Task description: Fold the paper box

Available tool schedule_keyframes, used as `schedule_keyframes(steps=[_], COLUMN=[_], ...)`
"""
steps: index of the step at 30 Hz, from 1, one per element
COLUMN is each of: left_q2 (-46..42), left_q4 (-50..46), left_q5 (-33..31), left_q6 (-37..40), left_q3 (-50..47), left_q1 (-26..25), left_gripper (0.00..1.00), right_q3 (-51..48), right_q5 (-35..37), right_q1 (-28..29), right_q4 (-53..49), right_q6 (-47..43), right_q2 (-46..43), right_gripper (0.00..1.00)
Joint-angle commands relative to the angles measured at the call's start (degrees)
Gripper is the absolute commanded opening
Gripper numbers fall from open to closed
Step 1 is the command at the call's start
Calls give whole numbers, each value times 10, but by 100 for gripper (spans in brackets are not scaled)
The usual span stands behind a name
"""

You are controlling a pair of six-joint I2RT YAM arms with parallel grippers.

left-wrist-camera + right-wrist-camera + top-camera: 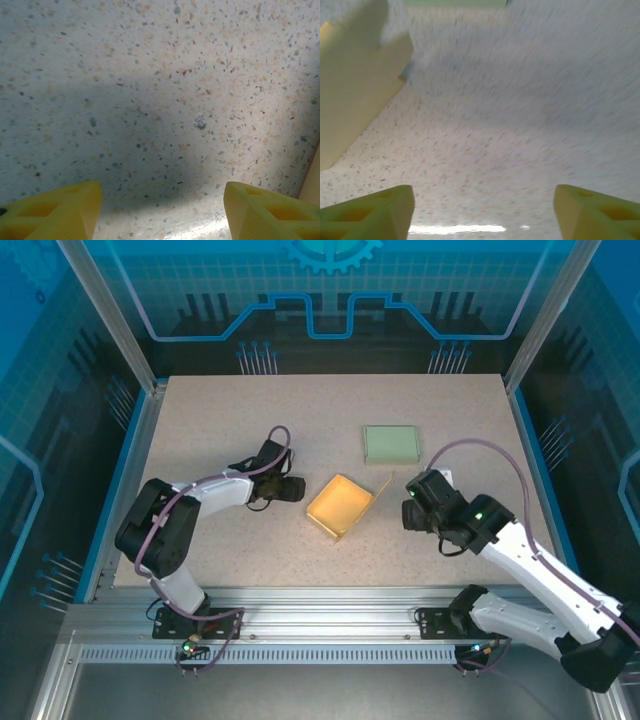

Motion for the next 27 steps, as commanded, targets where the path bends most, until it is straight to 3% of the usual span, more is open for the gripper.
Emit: schedule_keyframes(steps=[1,8,11,19,27], left_q2=[14,13,10,-37,-102], left_q4=[6,31,48,88,144], left_q5=[19,51,63,83,77], left_q6=[1,-15,-24,-54,-119], left_q3=[8,-22,-39,-107,-181], left_q1=[-6,-25,-32,-49,-115], left_gripper=[63,62,61,61,61], right_q3=[-71,-163,-160,-92,41], right_q5=[-115,-212,-234,-285,-336], right_q1=[-21,-60,-72,-113,-131], right_q4=[155,362,416,485,466], right_q6=[43,64,57,3,-45], right_q2=[-1,93,160,316,443], right_gripper=[66,45,41,34,32])
